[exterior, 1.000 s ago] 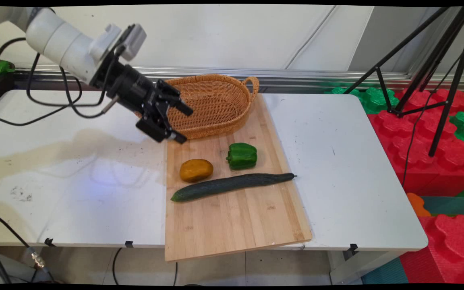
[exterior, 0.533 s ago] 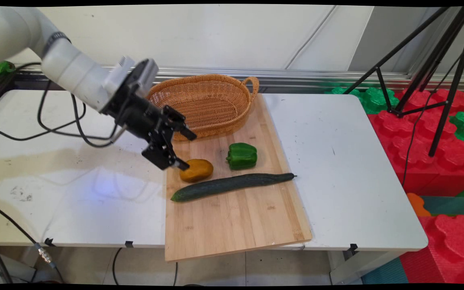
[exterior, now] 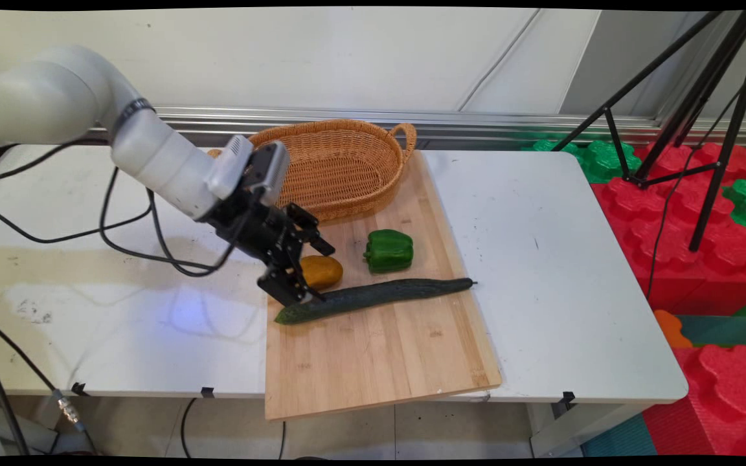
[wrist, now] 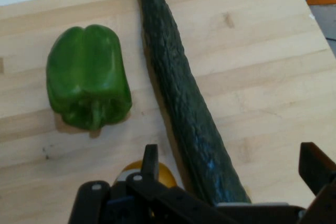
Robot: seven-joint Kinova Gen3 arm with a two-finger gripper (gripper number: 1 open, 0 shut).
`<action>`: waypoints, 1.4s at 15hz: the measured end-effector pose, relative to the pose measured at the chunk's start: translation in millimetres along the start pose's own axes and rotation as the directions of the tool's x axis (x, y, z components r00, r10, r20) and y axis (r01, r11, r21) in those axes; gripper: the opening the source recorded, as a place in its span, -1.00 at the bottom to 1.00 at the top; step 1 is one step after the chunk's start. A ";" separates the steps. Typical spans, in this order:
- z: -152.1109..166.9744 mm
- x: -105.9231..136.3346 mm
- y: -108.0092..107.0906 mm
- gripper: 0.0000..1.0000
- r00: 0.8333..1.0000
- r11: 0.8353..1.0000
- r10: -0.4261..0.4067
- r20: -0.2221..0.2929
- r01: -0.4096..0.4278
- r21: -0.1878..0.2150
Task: Pick up the cucumber from the cutting board
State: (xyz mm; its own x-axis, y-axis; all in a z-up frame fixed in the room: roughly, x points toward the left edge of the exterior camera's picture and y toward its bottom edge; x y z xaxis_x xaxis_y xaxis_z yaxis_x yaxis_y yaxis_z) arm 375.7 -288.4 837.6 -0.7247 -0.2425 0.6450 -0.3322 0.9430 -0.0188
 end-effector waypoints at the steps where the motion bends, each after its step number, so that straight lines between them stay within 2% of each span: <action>1: 8.9 1.4 1.7 1.00 1.000 1.000 -0.001 0.006 0.000 0.003; 11: 74.4 15.1 5.2 1.00 0.999 0.999 -0.004 0.052 0.002 0.036; 17: 96.5 17.9 3.3 1.00 0.997 0.999 -0.027 0.066 0.024 0.048; 18: 98.8 18.6 3.1 -1.00 0.997 0.998 -0.031 0.065 0.028 0.049; 21: 103.9 21.3 2.2 -1.00 0.997 0.997 -0.054 0.057 0.051 0.051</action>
State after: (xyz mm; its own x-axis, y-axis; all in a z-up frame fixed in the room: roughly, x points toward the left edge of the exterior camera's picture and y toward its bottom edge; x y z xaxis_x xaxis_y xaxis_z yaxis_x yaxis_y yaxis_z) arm 296.9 -315.2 772.0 -0.7392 -0.3053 0.6003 -0.3990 0.9166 -0.0252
